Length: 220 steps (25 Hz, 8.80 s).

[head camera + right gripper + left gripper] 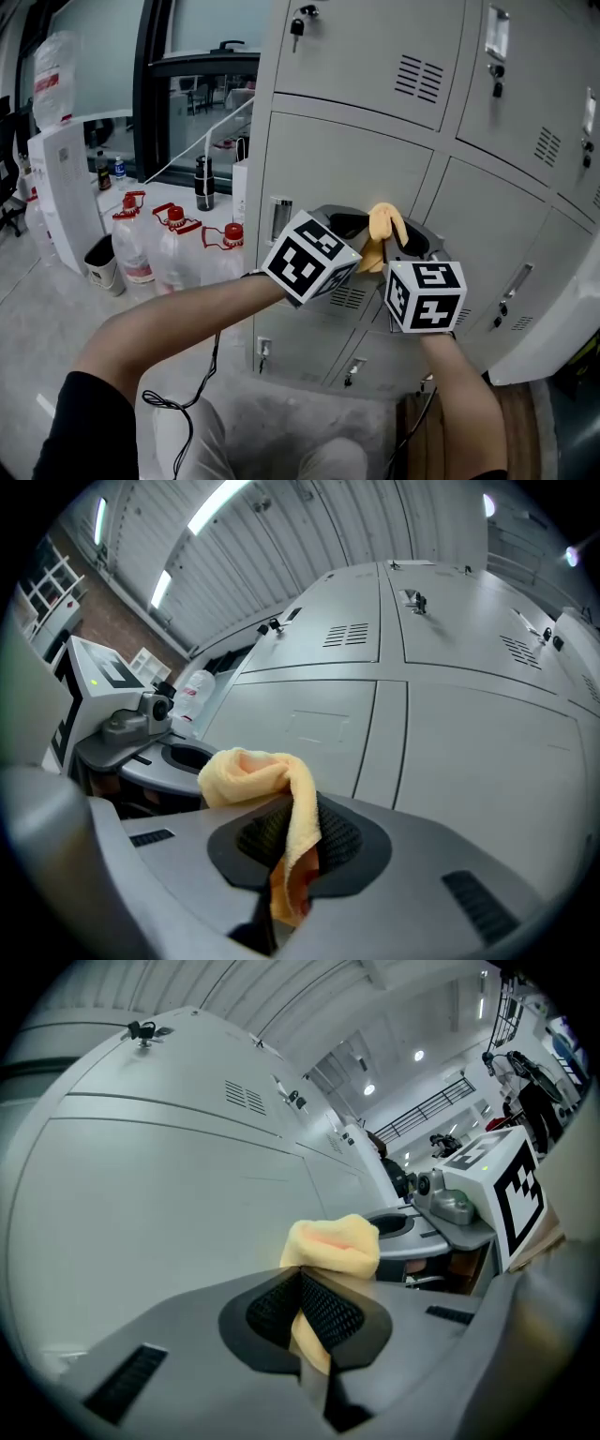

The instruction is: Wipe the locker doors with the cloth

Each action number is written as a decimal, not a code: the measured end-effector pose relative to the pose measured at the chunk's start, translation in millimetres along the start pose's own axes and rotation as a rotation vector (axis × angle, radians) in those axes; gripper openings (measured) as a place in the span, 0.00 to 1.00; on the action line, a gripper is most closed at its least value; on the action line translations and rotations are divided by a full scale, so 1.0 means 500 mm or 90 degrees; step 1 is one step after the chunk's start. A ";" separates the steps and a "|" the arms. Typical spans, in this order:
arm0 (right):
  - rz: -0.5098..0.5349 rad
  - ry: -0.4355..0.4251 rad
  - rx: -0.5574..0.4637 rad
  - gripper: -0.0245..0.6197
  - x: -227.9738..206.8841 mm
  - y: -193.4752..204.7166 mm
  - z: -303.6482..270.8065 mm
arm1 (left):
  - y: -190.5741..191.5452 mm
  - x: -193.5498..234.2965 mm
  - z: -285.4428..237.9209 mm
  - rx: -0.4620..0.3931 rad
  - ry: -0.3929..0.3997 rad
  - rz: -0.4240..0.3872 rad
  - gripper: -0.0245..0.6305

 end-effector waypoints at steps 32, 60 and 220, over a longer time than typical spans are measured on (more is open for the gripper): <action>-0.062 -0.088 -0.011 0.14 0.121 -0.014 -0.043 | 0.041 0.062 0.115 0.025 -0.042 0.043 0.07; 0.047 -0.156 -0.020 0.14 0.368 0.009 -0.160 | 0.196 0.197 0.287 0.075 -0.143 0.092 0.07; -0.058 -0.192 0.116 0.14 0.362 0.238 -0.098 | 0.390 0.022 0.228 0.214 -0.053 0.110 0.07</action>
Point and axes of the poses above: the fingertips, and each gripper's own axes: z backward along the fingers, x to its left, y out of its underside, the point moved 4 cm from there along z, backward along the fingers, and after that the axes turned 1 degree about z, right-handed, at the moved point
